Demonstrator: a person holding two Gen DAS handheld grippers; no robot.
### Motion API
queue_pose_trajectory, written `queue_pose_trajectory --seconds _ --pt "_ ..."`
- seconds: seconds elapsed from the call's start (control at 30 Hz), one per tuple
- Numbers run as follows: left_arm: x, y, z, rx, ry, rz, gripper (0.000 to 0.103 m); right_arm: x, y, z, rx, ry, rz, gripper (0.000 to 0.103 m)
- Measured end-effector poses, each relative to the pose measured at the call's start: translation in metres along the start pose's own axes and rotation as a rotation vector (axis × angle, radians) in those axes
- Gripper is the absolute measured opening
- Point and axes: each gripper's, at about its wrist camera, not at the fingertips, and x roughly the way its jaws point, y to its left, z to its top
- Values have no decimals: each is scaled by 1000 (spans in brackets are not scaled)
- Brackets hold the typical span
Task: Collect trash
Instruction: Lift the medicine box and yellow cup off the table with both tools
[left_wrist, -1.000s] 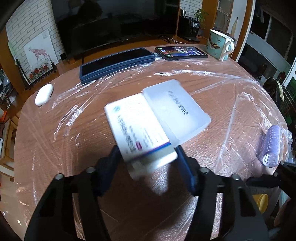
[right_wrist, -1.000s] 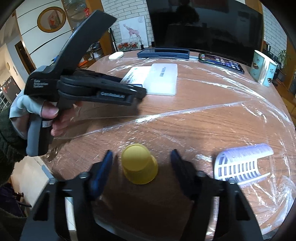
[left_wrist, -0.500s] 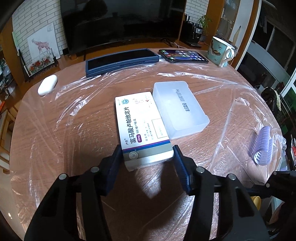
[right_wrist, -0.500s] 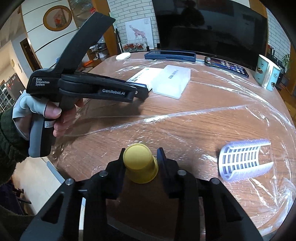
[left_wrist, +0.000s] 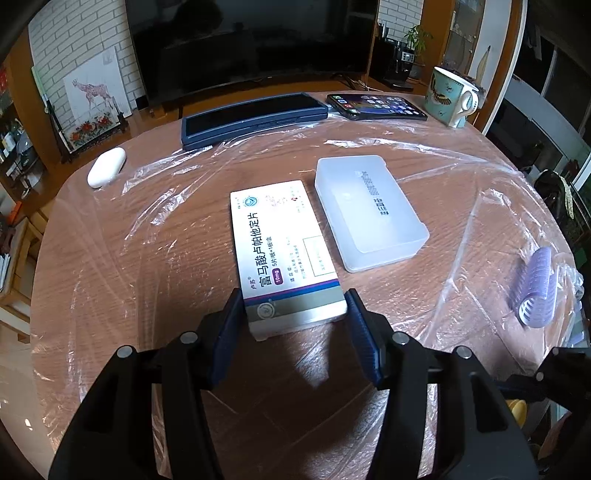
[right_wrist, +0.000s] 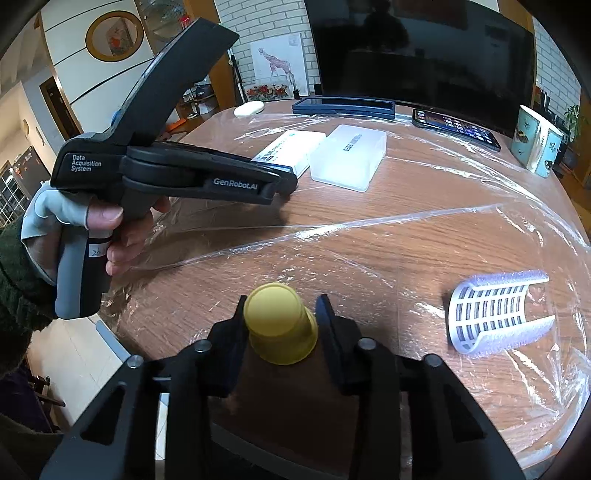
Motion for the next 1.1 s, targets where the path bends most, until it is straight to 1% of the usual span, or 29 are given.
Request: queue_pose_trajectory --seconds 0.17,0.47,0.57,0.83,1.1 --pt "-3 4 -1 -33 -15 -24 55 -6 -3 1 24 -22 9 33" --pt "-24 7 -10 -62 -54 -59 54 -23 -17 10 83 -55 56 33" --pt "-32 7 -14 -75 -68 -68 54 -26 -19 10 85 -60 56 33" --pt "-51 10 -17 -109 -117 -73 54 -32 -28 5 109 -58 42 33" --pt "-61 10 -17 -113 -147 -56 53 -33 -26 5 99 -61 50 33"
